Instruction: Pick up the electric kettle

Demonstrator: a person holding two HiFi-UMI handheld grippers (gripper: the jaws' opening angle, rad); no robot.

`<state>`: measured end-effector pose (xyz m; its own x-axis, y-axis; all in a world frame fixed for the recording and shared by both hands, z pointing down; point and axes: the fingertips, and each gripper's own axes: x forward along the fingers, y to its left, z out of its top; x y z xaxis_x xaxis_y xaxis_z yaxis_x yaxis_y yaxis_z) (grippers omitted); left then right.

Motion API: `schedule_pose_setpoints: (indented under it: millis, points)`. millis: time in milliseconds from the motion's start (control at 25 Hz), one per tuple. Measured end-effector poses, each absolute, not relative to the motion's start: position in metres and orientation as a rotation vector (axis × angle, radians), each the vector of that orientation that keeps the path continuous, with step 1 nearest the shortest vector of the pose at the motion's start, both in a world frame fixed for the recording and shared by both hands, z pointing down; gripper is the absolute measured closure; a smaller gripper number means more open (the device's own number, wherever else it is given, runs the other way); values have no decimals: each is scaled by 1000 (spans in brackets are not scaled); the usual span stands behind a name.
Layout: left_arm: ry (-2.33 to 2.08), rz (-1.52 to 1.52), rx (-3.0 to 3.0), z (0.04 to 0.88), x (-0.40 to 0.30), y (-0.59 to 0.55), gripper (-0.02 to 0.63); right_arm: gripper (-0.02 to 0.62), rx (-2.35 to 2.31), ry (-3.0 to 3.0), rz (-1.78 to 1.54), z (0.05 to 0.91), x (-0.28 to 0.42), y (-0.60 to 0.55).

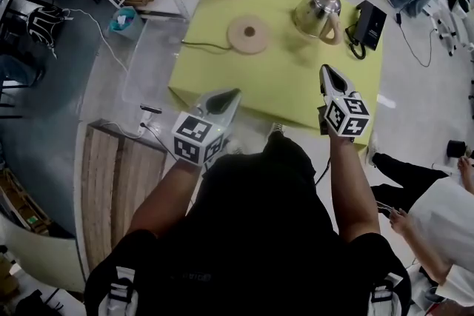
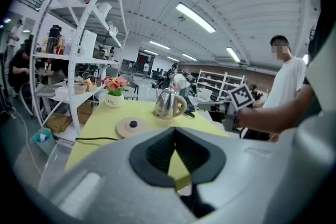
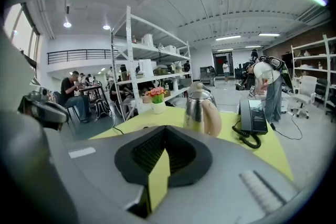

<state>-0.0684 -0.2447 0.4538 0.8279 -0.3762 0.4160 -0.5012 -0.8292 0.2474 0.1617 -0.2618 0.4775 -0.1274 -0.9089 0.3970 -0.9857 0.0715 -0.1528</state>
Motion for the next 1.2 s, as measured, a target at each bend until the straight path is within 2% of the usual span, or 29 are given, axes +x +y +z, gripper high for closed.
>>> schedule_pose_setpoints:
  millis: [280,560,1200]
  points:
    - [-694,471,2660,452,-67,-228,604,591,1829,-2280,555,456,121,-237]
    - [-804,412,2632,445,-51,-214,604,591,1677,-2384,524,448,113,-226]
    - [-944,371,2575,438,35,-139,604,591,1513,-2527,494,439,177,-149]
